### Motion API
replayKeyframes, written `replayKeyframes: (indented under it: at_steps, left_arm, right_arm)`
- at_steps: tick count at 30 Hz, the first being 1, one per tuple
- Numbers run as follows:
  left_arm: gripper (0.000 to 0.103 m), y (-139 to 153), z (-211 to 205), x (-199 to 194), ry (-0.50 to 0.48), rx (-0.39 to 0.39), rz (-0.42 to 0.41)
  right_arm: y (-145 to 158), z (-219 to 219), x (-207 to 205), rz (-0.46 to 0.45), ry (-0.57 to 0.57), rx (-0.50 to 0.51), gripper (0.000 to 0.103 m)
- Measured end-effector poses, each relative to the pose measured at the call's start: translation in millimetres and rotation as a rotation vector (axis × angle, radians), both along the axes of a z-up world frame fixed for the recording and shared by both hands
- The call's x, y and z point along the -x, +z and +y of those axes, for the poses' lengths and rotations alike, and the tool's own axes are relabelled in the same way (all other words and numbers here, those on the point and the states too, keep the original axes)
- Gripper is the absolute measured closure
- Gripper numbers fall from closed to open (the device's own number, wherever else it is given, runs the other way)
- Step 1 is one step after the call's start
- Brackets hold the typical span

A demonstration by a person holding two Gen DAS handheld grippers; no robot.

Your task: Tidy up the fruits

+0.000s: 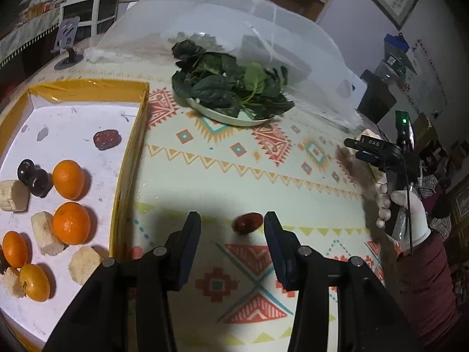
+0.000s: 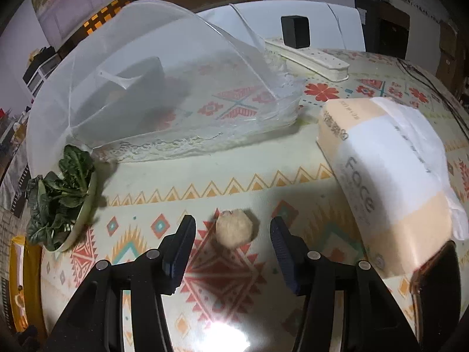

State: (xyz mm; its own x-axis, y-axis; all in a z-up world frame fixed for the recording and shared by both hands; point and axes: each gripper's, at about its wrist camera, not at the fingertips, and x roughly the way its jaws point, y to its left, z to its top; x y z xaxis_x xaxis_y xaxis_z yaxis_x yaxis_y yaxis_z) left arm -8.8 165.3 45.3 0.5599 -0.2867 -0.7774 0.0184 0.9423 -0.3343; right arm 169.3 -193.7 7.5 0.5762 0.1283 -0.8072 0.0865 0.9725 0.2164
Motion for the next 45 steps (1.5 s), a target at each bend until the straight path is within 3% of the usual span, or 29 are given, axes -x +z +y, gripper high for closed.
replayKeyframes:
  at_steps: [4,6,7,9,17,26,29,32,34,37,41,45]
  left_arm:
    - [0.058,-3.4,-0.8,-1.9,0.008,-0.017,0.010]
    - [0.050,0.1,-5.2,2.9,0.018,-0.055,-0.011]
    - [0.042,1.6,-7.3,5.6,0.022,-0.068,-0.022]
    - [0.036,3.4,-12.3,11.6,0.022,-0.074,-0.039]
    - [0.036,-1.3,-44.4,31.7,-0.042,-0.101,-0.039]
    - [0.035,4.7,-33.4,54.9,-0.045,-0.057,-0.058]
    - [0.035,15.0,-18.7,67.6,0.021,-0.115,-0.110]
    - [0.031,33.7,-0.1,88.4,0.159,-0.246,-0.221]
    - [0.017,51.2,13.7,110.5,0.302,-0.370,-0.337]
    - [0.002,73.8,27.8,141.9,0.449,-0.460,-0.472]
    - [0.000,97.0,48.3,183.5,0.576,-0.482,-0.611]
    - [0.000,98.7,72.5,202.6,0.657,-0.464,-0.594]
  right_arm:
    - [-4.7,1.9,-0.6,0.002,-0.002,0.041,0.050]
    - [-4.8,1.6,1.5,-0.001,-0.002,0.039,0.050]
    - [-4.9,2.1,1.1,0.000,0.001,0.048,0.058]
    - [-5.8,3.1,-2.9,0.010,0.001,0.064,0.071]
    - [-5.4,20.3,6.1,0.039,0.038,0.095,0.073]
    - [-4.6,51.0,97.8,0.073,0.182,0.108,0.072]
    - [2.9,59.5,130.8,0.043,0.175,0.168,0.062]
    - [30.5,74.2,167.0,-0.087,0.167,0.251,0.045]
    - [50.7,88.3,192.1,-0.173,0.180,0.254,0.032]
    - [72.0,122.0,221.7,-0.249,0.281,0.187,0.030]
    - [72.8,186.4,258.3,-0.281,0.445,0.108,0.025]
    - [60.7,247.2,287.1,-0.272,0.574,0.058,0.025]
